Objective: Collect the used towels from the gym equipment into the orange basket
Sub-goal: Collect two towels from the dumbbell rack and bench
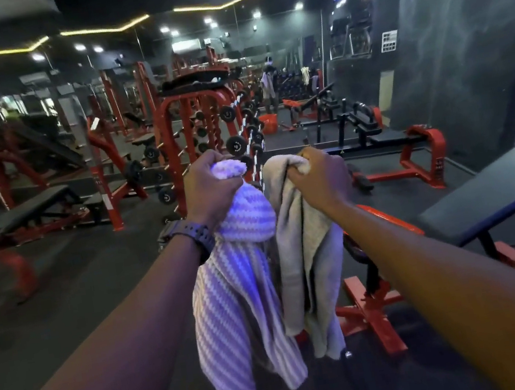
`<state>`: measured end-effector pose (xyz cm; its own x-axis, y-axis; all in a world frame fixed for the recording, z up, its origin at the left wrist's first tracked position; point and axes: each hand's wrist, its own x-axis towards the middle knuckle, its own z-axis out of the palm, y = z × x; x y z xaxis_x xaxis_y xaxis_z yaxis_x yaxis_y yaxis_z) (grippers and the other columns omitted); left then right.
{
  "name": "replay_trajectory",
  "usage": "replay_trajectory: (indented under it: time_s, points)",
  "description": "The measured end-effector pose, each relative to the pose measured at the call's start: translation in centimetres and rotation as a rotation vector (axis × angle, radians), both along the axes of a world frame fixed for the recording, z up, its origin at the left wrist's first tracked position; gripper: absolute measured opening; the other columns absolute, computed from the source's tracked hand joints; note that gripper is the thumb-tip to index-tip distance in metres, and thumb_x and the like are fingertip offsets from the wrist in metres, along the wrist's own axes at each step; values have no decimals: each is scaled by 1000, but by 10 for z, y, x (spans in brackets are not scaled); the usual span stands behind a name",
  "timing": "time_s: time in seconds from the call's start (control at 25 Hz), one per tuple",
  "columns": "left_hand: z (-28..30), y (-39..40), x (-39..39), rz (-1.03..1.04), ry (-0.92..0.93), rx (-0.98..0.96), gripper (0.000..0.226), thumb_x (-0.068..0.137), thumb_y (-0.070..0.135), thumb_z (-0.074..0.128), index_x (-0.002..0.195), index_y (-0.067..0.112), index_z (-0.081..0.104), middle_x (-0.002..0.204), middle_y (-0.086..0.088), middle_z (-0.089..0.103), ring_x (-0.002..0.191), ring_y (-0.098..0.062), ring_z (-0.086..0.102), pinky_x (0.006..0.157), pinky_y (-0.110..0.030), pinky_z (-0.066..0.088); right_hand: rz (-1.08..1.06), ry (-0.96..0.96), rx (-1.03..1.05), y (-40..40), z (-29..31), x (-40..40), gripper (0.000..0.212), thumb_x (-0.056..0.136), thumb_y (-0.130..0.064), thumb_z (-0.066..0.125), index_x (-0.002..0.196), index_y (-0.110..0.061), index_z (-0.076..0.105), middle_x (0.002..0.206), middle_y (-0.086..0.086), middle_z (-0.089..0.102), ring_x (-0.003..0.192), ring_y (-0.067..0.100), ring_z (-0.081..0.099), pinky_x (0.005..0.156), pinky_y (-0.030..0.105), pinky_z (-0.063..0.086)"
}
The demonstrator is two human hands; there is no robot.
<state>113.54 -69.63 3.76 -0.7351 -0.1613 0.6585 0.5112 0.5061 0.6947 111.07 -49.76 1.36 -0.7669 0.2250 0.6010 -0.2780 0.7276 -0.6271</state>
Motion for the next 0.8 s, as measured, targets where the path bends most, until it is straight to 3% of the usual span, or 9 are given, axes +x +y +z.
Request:
replay_trajectory:
  time_s: [0.16,0.36,0.48,0.6,0.8]
  points:
    - [-35,-9,-130,-40,-41,33,23,67,10,73,73,17,52,63,13,47,57,-3,39,55,-21,35,-18,-35,-23,-18,-31,-117,27,77,-44,61,95,-26,68,88,9,75,86,34,69,68,39,54]
    - [-82,-19,-272,-120,-131,62,21,68,9,73,75,15,54,67,9,51,63,-9,44,63,-28,39,-88,-121,-20,-42,-76,-247,27,80,-42,64,97,-21,68,91,13,74,89,39,68,66,38,50]
    - [-120,-16,-345,-140,-213,98,23,70,6,74,75,15,53,67,8,55,61,-4,45,62,-27,40,-66,-176,-45,-52,-113,-316,27,83,-39,65,101,-20,69,93,15,74,91,40,68,69,42,53]
    - [-154,-13,-406,-153,-293,135,19,71,7,73,85,5,60,77,-6,66,70,-20,55,69,-32,48,-63,-233,-86,-57,-153,-380,23,84,-38,64,98,-19,66,93,16,73,89,41,67,66,42,51]
    - [-230,-4,-512,-115,-408,134,21,71,9,71,79,16,54,70,7,52,67,-13,44,65,-30,41,-66,-352,-177,-59,-244,-488,19,85,-37,62,90,-18,63,88,13,73,83,41,66,59,34,39]
